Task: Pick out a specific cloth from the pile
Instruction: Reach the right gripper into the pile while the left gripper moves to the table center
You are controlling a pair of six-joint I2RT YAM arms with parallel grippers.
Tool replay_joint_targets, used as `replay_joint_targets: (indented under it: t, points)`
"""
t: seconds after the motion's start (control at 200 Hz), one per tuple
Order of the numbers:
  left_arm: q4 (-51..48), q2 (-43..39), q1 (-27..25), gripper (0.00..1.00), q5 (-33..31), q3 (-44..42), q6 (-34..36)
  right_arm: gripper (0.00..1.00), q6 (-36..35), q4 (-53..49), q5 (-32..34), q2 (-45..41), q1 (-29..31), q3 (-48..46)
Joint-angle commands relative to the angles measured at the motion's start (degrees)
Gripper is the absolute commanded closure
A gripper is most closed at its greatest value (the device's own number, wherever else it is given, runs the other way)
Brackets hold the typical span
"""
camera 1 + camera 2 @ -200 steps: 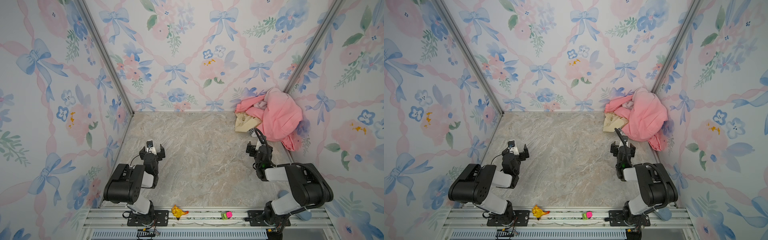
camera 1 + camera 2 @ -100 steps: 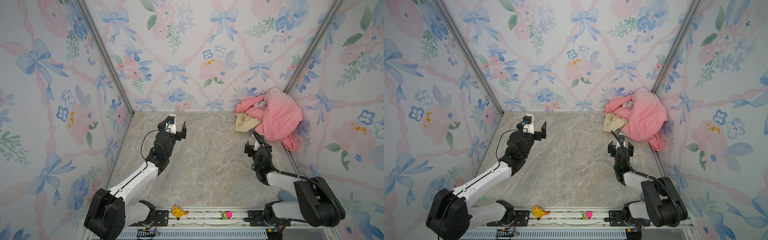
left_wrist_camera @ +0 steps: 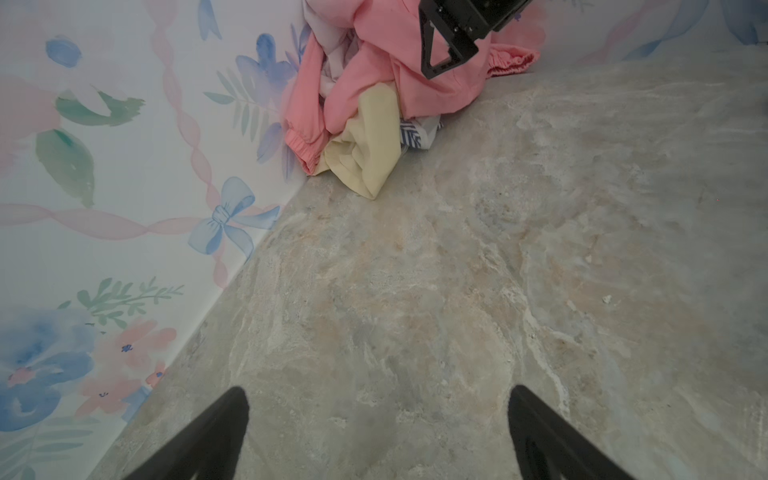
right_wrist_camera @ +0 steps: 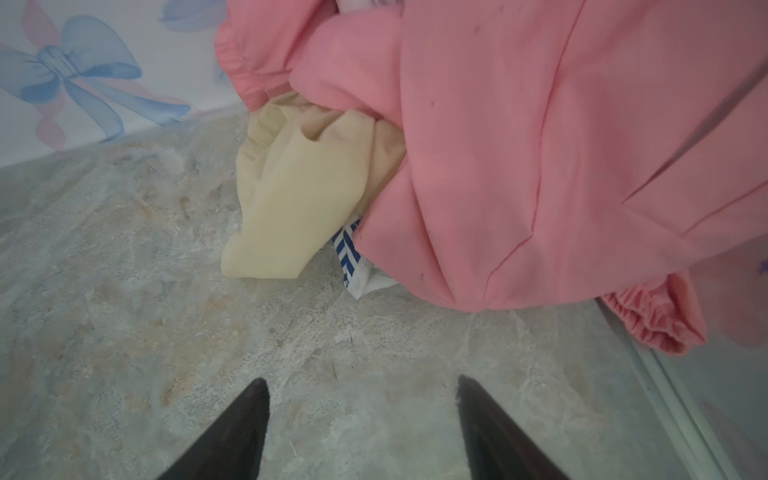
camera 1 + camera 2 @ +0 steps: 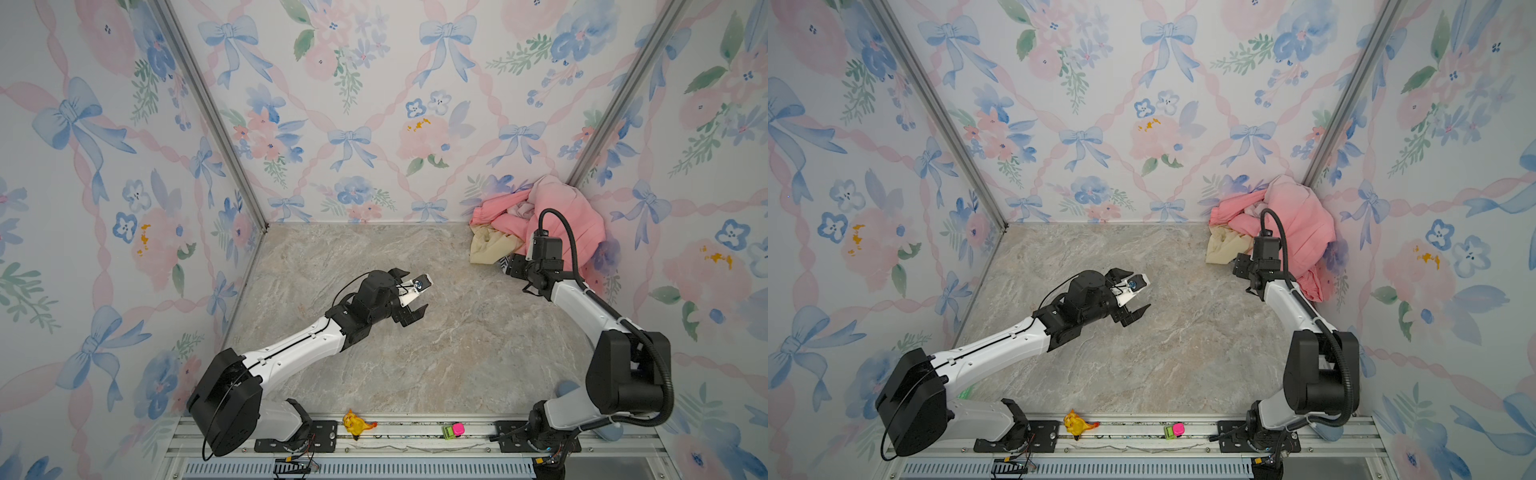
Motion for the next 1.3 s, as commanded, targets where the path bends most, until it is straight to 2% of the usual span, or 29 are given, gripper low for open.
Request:
replay_joint_targets:
  t: [0.0, 0.15, 0.235, 0.38, 0.55, 0.825, 1.295]
  points:
    - [7.2, -1.8, 0.2, 0.02, 0.9, 1.2, 1.6, 0.31, 3.9, -6.2, -1.4, 3.4, 1.3, 3.5]
    - [7.2, -1.6, -0.1, 0.02, 3.2, 1.1, 1.2, 0.37, 4.3, -7.0, 3.4, 10.1, 3.0, 8.9]
    - [7.1, -1.9, -0.1, 0.02, 2.7, 1.2, 1.1, 0.42, 4.8, -8.6, 4.0, 13.9, 3.0, 12.2]
    - [7.1, -2.2, -0.1, 0.02, 1.9, 1.1, 1.3, 0.44, 5.6, -9.0, 7.0, 18.1, 3.0, 14.7]
    - [7.2, -1.9, -0.1, 0.02, 2.3, 1.1, 1.3, 0.53, 6.0, -9.2, 6.7, 21.0, 2.6, 17.2]
    - [7.2, -1.8, -0.1, 0.02, 2.5, 1.1, 1.3, 0.53, 4.8, -15.8, 8.6, 27.4, 2.5, 26.2]
    - [7.1, -1.2, -0.1, 0.02, 3.3, 1.2, 0.8, 0.56, 3.2, -21.2, 10.6, 33.0, 2.6, 33.2]
